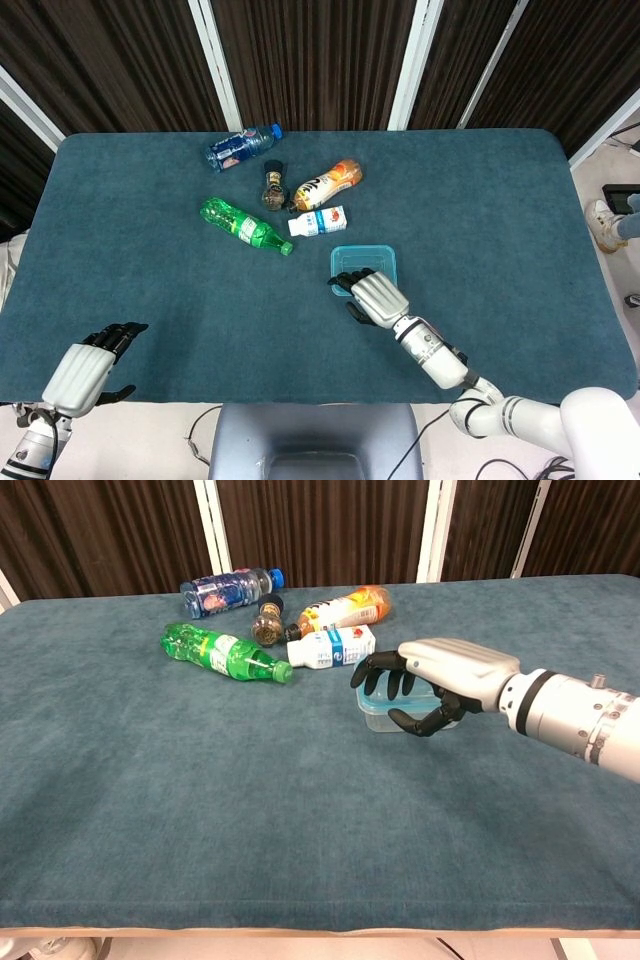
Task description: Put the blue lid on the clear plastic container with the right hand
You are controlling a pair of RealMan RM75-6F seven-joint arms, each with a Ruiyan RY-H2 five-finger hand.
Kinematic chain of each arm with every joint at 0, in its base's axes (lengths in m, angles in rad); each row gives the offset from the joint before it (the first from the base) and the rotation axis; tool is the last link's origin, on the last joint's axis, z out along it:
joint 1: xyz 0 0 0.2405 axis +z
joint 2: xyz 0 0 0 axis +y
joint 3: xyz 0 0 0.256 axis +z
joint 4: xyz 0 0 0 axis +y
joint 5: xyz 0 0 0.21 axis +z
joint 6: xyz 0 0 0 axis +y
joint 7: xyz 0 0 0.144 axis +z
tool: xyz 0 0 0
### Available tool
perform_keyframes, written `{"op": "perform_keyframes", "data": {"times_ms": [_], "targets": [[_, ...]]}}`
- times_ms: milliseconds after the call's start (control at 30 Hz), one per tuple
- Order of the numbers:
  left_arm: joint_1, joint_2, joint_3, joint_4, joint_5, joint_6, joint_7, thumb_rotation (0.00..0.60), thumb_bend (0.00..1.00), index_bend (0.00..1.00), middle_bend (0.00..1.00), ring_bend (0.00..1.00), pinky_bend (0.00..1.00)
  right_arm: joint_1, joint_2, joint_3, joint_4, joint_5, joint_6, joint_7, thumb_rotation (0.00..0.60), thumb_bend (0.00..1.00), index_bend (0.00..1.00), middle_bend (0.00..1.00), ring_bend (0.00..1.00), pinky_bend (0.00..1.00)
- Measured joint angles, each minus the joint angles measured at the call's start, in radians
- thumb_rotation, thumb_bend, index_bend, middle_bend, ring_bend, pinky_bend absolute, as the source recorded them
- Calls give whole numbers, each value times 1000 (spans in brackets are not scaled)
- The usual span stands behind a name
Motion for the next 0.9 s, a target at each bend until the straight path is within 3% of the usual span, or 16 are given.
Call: {"op": "perform_keyframes", "data": {"times_ms": [900], "targets": [[0,1,0,0,0,0,-4,600,330,179,200,217,425,-4,-13,-18,38,-11,-10,21,600,652,372,382,370,460]]}}
